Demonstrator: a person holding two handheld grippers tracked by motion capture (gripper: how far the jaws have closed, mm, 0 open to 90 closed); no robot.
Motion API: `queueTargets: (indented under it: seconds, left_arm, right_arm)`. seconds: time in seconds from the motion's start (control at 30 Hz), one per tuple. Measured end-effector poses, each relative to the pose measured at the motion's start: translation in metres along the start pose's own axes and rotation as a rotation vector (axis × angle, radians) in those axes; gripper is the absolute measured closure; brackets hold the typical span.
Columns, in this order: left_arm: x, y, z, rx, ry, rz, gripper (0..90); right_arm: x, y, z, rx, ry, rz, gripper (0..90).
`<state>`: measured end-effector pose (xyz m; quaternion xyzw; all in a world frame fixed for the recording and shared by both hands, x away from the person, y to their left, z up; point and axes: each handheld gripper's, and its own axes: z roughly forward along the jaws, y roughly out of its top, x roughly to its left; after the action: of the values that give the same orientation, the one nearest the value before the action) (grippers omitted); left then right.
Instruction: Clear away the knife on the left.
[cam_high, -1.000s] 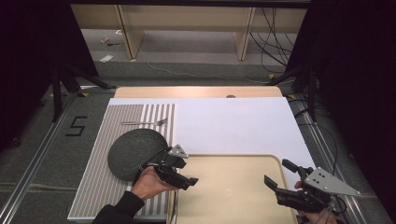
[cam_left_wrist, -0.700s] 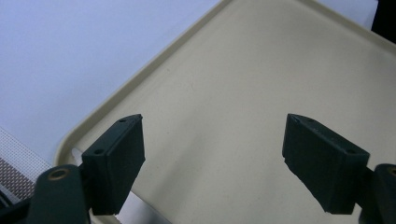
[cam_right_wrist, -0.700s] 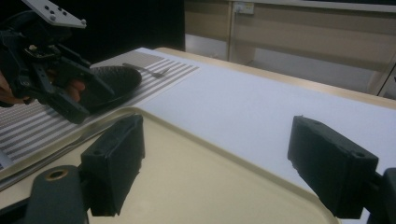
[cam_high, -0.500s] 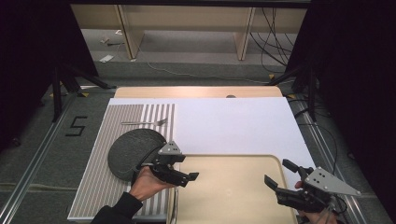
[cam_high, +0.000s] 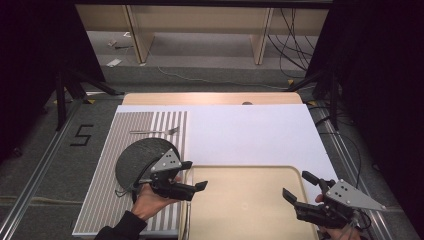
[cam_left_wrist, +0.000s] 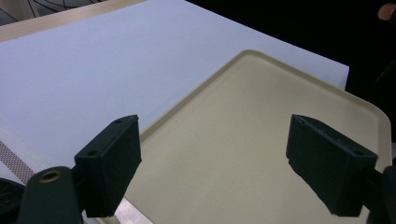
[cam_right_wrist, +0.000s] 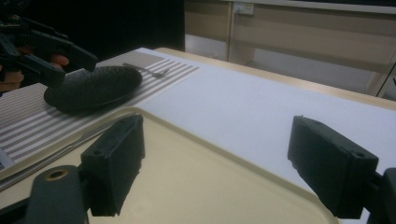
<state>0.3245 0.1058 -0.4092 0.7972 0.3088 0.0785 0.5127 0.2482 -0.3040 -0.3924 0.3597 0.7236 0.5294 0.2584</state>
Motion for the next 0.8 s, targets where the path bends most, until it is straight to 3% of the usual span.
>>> queueTargets:
  seconds: [0.2,0.5,0.63,0.8]
  left_arm:
    - [-0.002,-0.003,-0.008,-0.035,-0.001,0.006,17.6]
    - [-0.003,-0.011,-0.022,-0.129,0.021,-0.002,17.5]
    - [-0.002,-0.015,-0.026,-0.145,0.026,-0.006,17.5]
    - [-0.003,-0.019,-0.027,-0.128,0.033,0.003,17.7]
  right_arm:
    - [0.000,0.000,0.000,-0.001,0.000,-0.002,19.6]
    - [0.001,0.000,0.000,-0.004,0.002,0.001,19.6]
    - [0.001,0.000,0.000,-0.004,0.003,0.003,19.6]
    - [0.001,0.001,0.000,-0.004,0.005,0.003,19.6]
